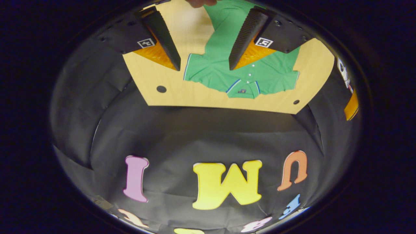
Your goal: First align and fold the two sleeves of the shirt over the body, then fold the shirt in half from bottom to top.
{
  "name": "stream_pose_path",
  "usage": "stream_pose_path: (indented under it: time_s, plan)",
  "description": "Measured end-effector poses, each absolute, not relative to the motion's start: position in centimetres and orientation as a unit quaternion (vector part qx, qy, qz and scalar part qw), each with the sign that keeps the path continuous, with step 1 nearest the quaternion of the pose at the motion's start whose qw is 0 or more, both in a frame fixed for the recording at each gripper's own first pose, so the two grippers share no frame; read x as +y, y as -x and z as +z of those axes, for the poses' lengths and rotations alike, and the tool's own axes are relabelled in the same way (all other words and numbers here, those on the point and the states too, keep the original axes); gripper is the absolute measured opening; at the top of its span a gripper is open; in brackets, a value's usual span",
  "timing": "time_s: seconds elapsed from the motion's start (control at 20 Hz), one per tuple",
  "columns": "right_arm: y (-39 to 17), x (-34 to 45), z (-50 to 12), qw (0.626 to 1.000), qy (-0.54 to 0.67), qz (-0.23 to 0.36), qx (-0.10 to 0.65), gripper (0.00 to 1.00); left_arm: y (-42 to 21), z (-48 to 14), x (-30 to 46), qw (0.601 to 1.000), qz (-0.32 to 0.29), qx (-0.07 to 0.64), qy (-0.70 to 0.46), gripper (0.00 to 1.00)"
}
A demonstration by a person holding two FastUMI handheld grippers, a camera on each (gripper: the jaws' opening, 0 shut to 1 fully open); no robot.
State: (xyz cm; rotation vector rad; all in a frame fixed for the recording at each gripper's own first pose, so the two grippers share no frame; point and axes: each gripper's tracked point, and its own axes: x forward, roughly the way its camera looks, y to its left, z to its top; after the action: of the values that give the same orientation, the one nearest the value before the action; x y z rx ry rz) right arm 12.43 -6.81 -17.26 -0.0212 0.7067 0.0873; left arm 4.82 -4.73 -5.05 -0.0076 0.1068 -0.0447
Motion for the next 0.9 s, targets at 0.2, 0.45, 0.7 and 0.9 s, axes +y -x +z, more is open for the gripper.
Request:
stream_pose_path:
  time_s: [0.2, 0.45, 0.7, 0.9]
  plan:
    - [-16.0, -8.2, -22.2, 0.891, -0.039, 0.027, 0.452, 0.96, -5.3, -6.2, -5.9, 0.997, -0.032, 0.075, 0.015, 0.99]
    - [-19.2, -9.6, -30.0, 0.827, -0.079, -0.005, 0.556, 0.96, -5.3, -7.1, -5.7, 0.995, -0.025, 0.092, 0.018, 0.99]
    - [-21.2, -10.9, -36.4, 0.782, -0.106, -0.043, 0.613, 0.96, -5.0, -8.6, -3.7, 0.993, 0.002, 0.118, 0.006, 1.00]
    - [-22.0, -11.1, -38.4, 0.764, -0.119, -0.061, 0.631, 0.96, -4.8, -9.8, -2.6, 0.990, 0.021, 0.138, 0.010, 1.00]
